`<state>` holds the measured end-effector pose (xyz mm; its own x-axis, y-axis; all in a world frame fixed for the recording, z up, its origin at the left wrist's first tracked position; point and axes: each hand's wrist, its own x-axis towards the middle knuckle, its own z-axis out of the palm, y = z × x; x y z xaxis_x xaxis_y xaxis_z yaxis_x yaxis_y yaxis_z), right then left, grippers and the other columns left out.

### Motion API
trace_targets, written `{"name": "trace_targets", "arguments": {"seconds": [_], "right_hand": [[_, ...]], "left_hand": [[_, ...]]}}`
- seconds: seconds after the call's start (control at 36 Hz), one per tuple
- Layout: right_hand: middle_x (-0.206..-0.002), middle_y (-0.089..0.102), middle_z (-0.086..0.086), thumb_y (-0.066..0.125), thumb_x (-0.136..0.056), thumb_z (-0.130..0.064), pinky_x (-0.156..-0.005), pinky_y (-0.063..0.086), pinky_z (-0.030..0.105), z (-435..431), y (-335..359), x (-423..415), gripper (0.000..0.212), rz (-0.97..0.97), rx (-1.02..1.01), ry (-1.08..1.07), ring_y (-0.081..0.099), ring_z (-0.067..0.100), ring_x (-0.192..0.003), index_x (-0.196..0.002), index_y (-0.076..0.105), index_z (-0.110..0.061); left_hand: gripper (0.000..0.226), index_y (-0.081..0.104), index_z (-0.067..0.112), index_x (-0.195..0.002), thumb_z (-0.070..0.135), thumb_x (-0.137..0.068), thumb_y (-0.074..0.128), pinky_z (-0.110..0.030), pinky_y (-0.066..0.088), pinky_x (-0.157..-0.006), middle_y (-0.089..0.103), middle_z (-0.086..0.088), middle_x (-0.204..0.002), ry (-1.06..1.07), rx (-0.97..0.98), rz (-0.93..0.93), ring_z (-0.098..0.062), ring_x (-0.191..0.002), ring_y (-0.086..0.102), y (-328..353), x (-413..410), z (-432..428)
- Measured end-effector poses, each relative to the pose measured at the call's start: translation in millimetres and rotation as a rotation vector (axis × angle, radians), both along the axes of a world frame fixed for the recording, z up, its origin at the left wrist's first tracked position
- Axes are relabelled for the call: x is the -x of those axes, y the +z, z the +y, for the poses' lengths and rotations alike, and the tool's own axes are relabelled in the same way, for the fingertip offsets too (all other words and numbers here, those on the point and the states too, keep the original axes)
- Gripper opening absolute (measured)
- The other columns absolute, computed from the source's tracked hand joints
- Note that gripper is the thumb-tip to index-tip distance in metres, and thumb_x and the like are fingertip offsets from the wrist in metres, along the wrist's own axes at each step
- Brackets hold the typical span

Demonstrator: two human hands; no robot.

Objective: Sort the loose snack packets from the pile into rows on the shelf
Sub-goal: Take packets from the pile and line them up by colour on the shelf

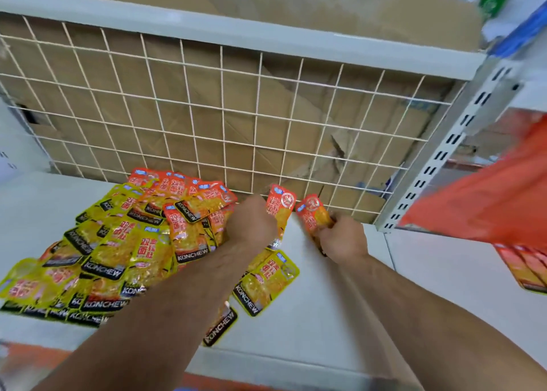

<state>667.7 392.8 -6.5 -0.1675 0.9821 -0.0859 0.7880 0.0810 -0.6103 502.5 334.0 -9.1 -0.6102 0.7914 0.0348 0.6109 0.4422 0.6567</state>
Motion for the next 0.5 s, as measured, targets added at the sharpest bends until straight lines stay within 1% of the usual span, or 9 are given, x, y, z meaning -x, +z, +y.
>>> {"name": "trace_targets", "arguments": {"seconds": [0.03,0.06,0.11,0.17,0.25,0.31,0.39,0.44,0.5], "right_hand": [[-0.081,0.071,0.006,0.058,-0.079,-0.018,-0.070,0.052,0.034,-1,2,-7,0.006,0.042,-0.005,-0.019,0.065,0.031,-0.082,-0.082,0.063,-0.017],[-0.075,0.068,0.003,0.060,-0.080,-0.015,-0.064,0.050,0.031,-2,5,-15,0.004,0.094,-0.008,-0.043,0.063,0.027,-0.076,-0.078,0.063,-0.018],[-0.067,0.062,-0.002,0.062,-0.081,-0.011,-0.053,0.042,0.026,-5,11,-33,0.011,0.212,-0.009,-0.098,0.058,0.019,-0.065,-0.072,0.062,-0.017],[-0.067,0.060,-0.001,0.062,-0.082,-0.011,-0.052,0.038,0.025,-6,14,-52,0.010,0.311,0.001,-0.143,0.055,0.018,-0.064,-0.073,0.062,-0.014],[-0.070,0.061,0.000,0.066,-0.081,-0.010,-0.056,0.039,0.027,-11,15,-85,0.011,0.384,0.043,-0.167,0.058,0.019,-0.068,-0.073,0.060,-0.014],[-0.073,0.066,0.003,0.068,-0.078,-0.010,-0.061,0.044,0.028,-16,12,-110,0.005,0.381,0.061,-0.169,0.063,0.023,-0.072,-0.077,0.064,-0.009],[-0.075,0.068,0.009,0.069,-0.076,-0.012,-0.063,0.047,0.030,-26,8,-155,0.013,0.333,0.049,-0.174,0.065,0.026,-0.073,-0.081,0.064,-0.001],[-0.068,0.063,0.006,0.069,-0.076,-0.014,-0.062,0.047,0.032,-32,6,-189,0.011,0.283,0.039,-0.164,0.063,0.026,-0.070,-0.074,0.061,-0.006],[-0.063,0.059,0.003,0.071,-0.074,-0.017,-0.062,0.047,0.034,-38,5,-223,0.017,0.253,0.029,-0.167,0.060,0.027,-0.067,-0.066,0.056,-0.013]], "left_hand": [[0.008,0.062,0.010,-0.082,0.014,-0.077,0.056,-0.036,0.052,-0.070,0.068,-0.009,-0.088,0.000,-0.009,-0.036,-0.035,-0.087,0.064,1,-6,1],[0.010,0.064,0.010,-0.084,0.013,-0.077,0.057,-0.036,0.053,-0.073,0.069,-0.008,-0.089,-0.003,-0.014,-0.065,-0.034,-0.088,0.064,3,-13,2],[0.014,0.068,0.010,-0.084,0.014,-0.077,0.057,-0.034,0.053,-0.073,0.070,-0.007,-0.089,-0.010,-0.010,-0.106,-0.032,-0.089,0.066,6,-28,4],[0.014,0.069,0.009,-0.084,0.015,-0.076,0.059,-0.035,0.054,-0.074,0.071,-0.008,-0.087,-0.020,-0.009,-0.133,-0.032,-0.088,0.066,10,-47,3],[0.016,0.072,0.006,-0.088,0.014,-0.080,0.061,-0.038,0.055,-0.078,0.072,-0.012,-0.091,-0.064,-0.008,-0.139,-0.034,-0.092,0.066,13,-83,0],[0.018,0.073,0.004,-0.092,0.013,-0.083,0.061,-0.038,0.054,-0.082,0.072,-0.014,-0.096,-0.105,0.014,-0.137,-0.035,-0.096,0.065,14,-111,-4],[0.019,0.072,-0.001,-0.096,0.007,-0.085,0.059,-0.038,0.053,-0.086,0.071,-0.018,-0.103,-0.148,0.064,-0.171,-0.035,-0.103,0.064,16,-155,-10],[0.019,0.071,-0.003,-0.096,0.008,-0.087,0.058,-0.037,0.051,-0.083,0.070,-0.019,-0.104,-0.190,0.119,-0.181,-0.034,-0.103,0.064,16,-186,-14],[0.019,0.070,-0.004,-0.094,0.008,-0.088,0.058,-0.036,0.051,-0.079,0.070,-0.021,-0.103,-0.218,0.137,-0.193,-0.035,-0.102,0.065,19,-218,-20]]}}
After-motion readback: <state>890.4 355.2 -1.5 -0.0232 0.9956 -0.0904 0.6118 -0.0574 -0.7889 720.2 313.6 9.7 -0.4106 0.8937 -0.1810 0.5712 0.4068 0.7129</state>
